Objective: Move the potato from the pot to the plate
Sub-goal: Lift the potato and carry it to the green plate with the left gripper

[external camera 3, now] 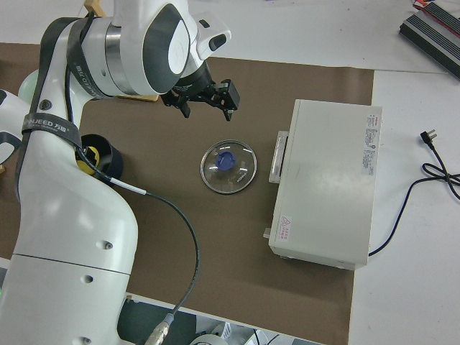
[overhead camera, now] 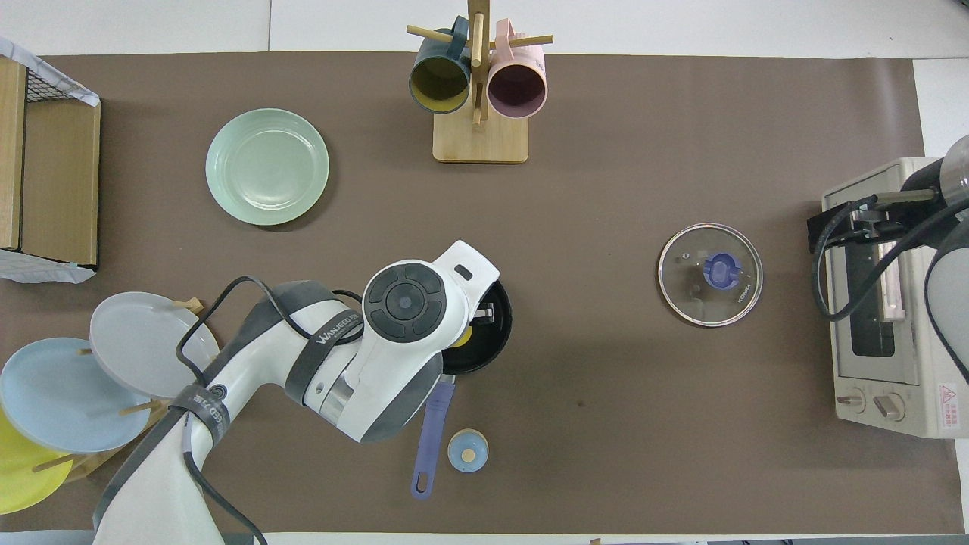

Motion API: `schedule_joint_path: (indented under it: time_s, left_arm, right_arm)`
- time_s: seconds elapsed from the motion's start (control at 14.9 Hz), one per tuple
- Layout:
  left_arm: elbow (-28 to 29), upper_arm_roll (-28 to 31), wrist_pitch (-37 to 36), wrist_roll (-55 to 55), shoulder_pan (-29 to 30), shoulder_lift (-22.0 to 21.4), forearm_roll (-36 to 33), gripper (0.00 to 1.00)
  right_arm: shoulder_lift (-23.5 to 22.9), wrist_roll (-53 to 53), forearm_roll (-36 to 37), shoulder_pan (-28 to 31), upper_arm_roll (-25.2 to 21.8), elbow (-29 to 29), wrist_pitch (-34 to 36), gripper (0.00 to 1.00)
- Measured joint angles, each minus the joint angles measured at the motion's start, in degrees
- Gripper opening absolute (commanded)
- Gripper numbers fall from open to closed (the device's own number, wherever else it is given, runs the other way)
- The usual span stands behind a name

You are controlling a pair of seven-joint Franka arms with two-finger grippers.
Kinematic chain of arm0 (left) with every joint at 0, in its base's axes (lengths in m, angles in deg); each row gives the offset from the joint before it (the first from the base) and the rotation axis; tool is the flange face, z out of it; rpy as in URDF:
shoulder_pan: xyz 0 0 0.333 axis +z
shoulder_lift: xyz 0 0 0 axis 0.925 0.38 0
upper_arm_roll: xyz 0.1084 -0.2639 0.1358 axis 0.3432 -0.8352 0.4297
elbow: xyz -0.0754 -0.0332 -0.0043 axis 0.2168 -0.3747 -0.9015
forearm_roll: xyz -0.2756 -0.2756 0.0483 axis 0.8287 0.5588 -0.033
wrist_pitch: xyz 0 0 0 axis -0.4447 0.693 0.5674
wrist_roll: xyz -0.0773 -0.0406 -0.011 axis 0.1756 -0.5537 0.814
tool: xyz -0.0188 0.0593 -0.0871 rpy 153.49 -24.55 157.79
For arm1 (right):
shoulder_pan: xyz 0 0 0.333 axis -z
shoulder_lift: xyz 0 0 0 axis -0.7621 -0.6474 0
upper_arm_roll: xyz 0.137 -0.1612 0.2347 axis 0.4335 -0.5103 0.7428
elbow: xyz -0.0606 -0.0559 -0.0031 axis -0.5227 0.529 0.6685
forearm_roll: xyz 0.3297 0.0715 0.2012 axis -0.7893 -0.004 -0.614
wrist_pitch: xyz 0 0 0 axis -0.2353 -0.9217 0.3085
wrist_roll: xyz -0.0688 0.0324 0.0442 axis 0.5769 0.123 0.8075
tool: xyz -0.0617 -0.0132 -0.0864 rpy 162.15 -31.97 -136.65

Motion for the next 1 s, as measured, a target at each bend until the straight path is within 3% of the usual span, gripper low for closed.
schedule_joint_path:
  time_s: [0.47, 0.8, 1.0]
  left_arm:
    - [-13.58, 0.52, -16.68, -6.95, 11.43, -3.94, 3.38, 0.00]
    - [-16.66, 0.77, -17.27, -22.05, 23.23, -1.61, 3.54, 0.00]
    - [-18.51, 0.80, -15.65, -28.86, 28.68, 2.27, 3.58, 0.00]
  right_arm:
    - [0.00, 0.00, 0.00, 0.00, -0.11, 0.00, -0.02, 1.00]
    - [0.00, -0.05, -0.01, 0.14, -0.92, 0.00, -0.04, 1.00]
    - [0.00, -0.05, -0.04, 0.25, -3.21, -0.15, -1.54, 1.00]
